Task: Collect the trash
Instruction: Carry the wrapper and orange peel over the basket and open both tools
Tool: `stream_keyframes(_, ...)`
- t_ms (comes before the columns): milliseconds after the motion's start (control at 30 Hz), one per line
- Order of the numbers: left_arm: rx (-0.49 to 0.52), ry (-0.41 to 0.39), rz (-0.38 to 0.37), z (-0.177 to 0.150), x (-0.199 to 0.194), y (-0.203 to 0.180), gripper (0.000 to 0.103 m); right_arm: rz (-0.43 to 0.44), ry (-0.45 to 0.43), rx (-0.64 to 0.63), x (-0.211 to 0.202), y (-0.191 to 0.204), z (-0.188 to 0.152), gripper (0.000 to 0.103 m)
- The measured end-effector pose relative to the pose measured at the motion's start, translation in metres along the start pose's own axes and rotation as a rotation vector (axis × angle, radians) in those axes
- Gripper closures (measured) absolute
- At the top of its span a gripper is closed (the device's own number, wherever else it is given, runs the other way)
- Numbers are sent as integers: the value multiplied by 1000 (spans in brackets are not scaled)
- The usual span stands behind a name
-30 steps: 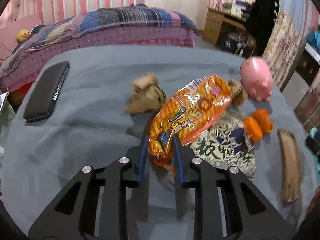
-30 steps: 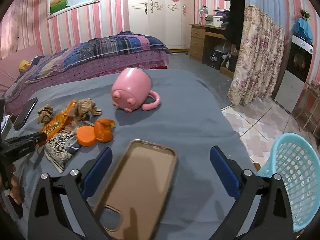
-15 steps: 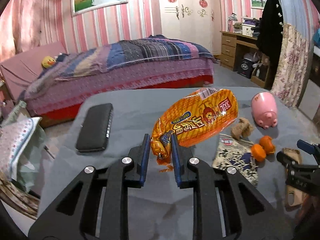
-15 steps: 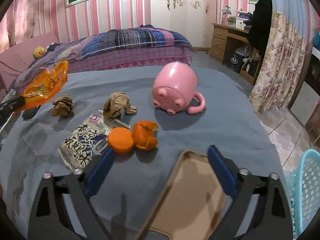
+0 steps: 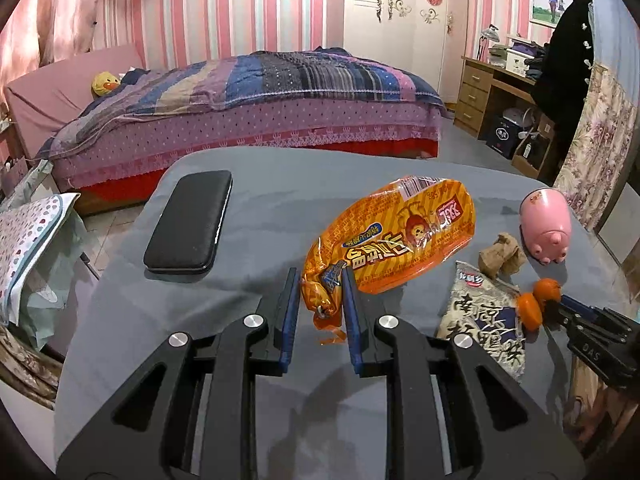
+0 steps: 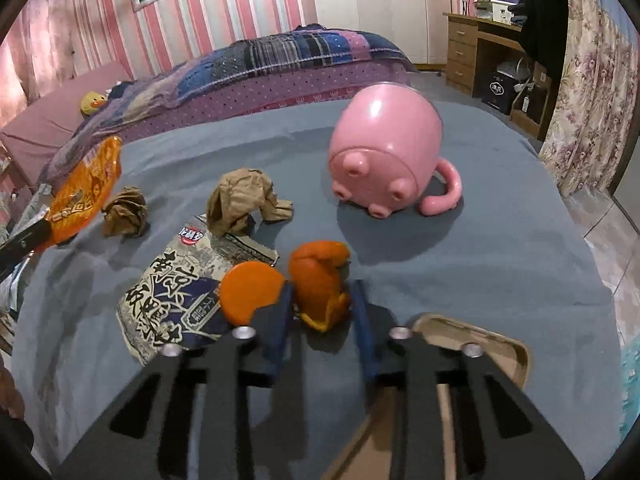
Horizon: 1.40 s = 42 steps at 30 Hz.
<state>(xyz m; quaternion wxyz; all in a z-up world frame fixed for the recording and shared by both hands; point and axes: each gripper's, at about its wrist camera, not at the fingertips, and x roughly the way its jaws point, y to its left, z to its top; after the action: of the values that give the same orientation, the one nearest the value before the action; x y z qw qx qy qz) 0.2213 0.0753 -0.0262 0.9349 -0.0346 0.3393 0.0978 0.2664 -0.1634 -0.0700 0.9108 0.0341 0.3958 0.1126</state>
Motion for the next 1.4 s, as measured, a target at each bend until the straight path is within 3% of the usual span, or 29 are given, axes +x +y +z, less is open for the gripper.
stream_keyframes(200,55,-56,0,8,-24,-29,83,-20,-73,16,-41,-14,-8,82)
stream_keyframes(400,117,-130,-93,29,-67,-80,83,-79,-182,40,-106,-37,-15,85)
stream_keyframes(533,166,-169,-170,41,-93,-122,83,-121,-200,32,-136,-58,-24,85)
stream_keyframes(733,176,-164,-256,48,-105,-171,83,-159,-150,71,-146,-105,-49,85)
stream_keyframes(933,217,-111,-282,23,-86,-192,83,-200,-98,80,-137,-134,-61,85)
stream_keyframes(1233,247,-44,-343,3,-64,-222,83,-283,-177,120,-166,-157,-62,85)
stream_keyframes(1400,322,-34,-393,-14,-70,-260,83,-345,-215,181,-190,-186,-69,85)
